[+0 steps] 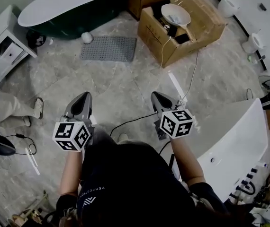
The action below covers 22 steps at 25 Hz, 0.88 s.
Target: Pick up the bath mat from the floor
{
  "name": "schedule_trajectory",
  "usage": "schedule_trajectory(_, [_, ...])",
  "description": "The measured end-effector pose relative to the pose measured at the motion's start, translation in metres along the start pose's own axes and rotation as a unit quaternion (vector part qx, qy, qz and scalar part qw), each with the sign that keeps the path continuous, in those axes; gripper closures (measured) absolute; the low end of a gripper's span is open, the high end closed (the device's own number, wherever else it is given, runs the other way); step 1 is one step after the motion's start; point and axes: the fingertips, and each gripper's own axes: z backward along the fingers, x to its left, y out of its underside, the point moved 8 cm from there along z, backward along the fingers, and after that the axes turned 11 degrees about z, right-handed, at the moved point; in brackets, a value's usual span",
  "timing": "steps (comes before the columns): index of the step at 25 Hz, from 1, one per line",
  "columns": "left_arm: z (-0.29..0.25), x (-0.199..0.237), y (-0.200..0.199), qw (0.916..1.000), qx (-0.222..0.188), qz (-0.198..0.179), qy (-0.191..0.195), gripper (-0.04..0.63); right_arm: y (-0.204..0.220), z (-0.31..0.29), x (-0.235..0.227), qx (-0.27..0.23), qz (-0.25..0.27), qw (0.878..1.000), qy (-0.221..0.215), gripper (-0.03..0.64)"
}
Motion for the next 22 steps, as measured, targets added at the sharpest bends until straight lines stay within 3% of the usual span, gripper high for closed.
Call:
schedule_trajectory(11, [-0.013, 0.02, -0.007, 0.9998, 0.014, 0.006, -0.01, 0.588, 0.007, -0.031, 0.003, 0.022, -0.012, 0.999, -0.023, 0.618])
schedule_trajectory(22, [-0.095, 0.061, -0.04, 0.9996, 0.013, 0.025, 0.001, 0.589, -0.024, -0.102, -0.023, 0.044, -0.018, 0.999, -0.016, 0.617])
